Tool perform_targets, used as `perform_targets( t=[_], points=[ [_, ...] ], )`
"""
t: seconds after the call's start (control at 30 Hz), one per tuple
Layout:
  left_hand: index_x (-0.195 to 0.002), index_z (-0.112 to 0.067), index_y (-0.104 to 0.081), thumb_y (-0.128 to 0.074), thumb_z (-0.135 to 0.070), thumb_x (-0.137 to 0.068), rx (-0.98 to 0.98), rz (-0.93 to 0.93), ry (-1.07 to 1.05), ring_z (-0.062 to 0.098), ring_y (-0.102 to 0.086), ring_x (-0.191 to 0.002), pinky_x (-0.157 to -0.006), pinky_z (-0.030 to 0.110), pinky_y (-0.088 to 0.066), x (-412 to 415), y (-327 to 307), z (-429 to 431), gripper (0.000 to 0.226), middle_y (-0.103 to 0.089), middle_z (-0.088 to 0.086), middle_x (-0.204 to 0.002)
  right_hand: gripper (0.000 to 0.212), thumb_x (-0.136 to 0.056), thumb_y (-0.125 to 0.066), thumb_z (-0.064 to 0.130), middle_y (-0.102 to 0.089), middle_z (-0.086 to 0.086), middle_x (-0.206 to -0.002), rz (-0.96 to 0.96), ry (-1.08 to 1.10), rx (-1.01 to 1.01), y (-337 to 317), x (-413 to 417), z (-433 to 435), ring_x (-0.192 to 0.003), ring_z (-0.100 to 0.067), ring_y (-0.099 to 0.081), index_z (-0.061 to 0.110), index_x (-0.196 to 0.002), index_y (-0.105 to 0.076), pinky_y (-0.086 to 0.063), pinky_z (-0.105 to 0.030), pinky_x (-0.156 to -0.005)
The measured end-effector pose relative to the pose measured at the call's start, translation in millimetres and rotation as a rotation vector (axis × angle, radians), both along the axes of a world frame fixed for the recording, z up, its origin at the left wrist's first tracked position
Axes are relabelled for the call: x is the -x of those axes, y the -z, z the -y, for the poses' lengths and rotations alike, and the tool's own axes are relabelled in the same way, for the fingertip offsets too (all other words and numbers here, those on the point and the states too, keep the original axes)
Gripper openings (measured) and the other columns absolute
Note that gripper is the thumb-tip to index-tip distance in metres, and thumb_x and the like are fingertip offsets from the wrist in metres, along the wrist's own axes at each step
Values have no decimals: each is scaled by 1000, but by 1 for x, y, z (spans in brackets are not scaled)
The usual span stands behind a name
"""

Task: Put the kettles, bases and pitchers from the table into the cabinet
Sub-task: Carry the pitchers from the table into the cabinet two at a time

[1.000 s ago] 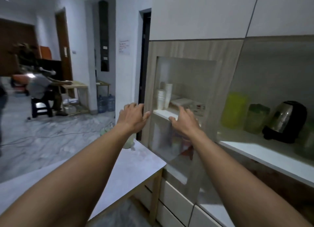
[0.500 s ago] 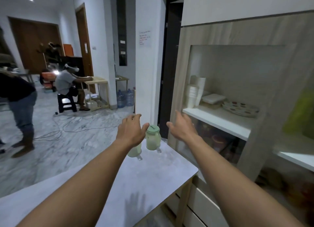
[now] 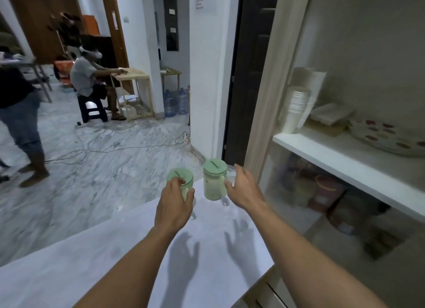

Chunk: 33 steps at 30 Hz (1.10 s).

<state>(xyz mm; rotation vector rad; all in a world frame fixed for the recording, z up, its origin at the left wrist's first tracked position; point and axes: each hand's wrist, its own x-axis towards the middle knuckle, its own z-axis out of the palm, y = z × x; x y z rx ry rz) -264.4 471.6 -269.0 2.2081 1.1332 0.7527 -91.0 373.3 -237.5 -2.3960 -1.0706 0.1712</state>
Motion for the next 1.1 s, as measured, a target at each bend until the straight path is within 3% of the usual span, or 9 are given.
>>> perform_targets(
  t=[0.3,0.47,0.57,0.63,0.8,1.0,1.1],
  points=[
    [-121,-14,-47,-64,-45,-87,385,15,-224,27,-56,-112,-85,34,-43,-70,99,-36,49,-58,5,-122,67,-98,-57,29,-38,-11,-154,-175,-1,89,91,-73,-65,-140,-31,-40,11,-155,-25,-38,-39,-108],
    [-121,-13,-49,-72,-50,-79,519,80,-357,27,-59,-110,-84,32,-43,-92,116,-47,59,-61,5,-118,59,-93,-64,31,-54,-12,-136,-326,56,23,121,-88,-84,-125,-34,-53,13,-143,-39,-47,-40,-95],
    [-118,-14,-53,-73,-51,-78,537,102,-419,25,-60,-106,-80,30,-41,-102,122,-53,58,-63,2,-112,49,-92,-66,32,-61,-9,-125,-430,80,-47,135,-92,-95,-116,-30,-58,14,-134,-45,-44,-34,-84],
    [-112,-13,-57,-68,-47,-85,524,100,-415,26,-60,-102,-77,29,-38,-106,125,-58,45,-63,2,-104,44,-95,-64,32,-63,-9,-121,-477,103,-79,141,-95,-102,-113,-30,-59,12,-131,-49,-41,-30,-80],
    [-101,-15,-59,-59,-42,-93,503,145,-394,27,-59,-90,-72,29,-37,-108,128,-67,28,-66,4,-95,31,-97,-61,34,-62,-3,-96,-526,97,-99,146,-97,-111,-93,-26,-59,9,-114,-57,-38,-30,-71],
    [-83,-13,-56,-63,-39,-91,457,244,-397,17,-51,-71,-56,26,-35,-97,109,-71,28,-58,1,-76,36,-95,-65,38,-61,-3,-102,-537,51,-126,141,-85,-110,-90,-22,-57,11,-117,-55,-39,-30,-71],
    [-82,-12,-50,-59,-32,-94,408,299,-379,17,-47,-68,-54,28,-33,-87,88,-70,25,-53,0,-74,37,-95,-64,41,-61,-2,-101,-552,53,-164,126,-75,-104,-89,-20,-57,11,-115,-54,-38,-26,-61]
  ],
)
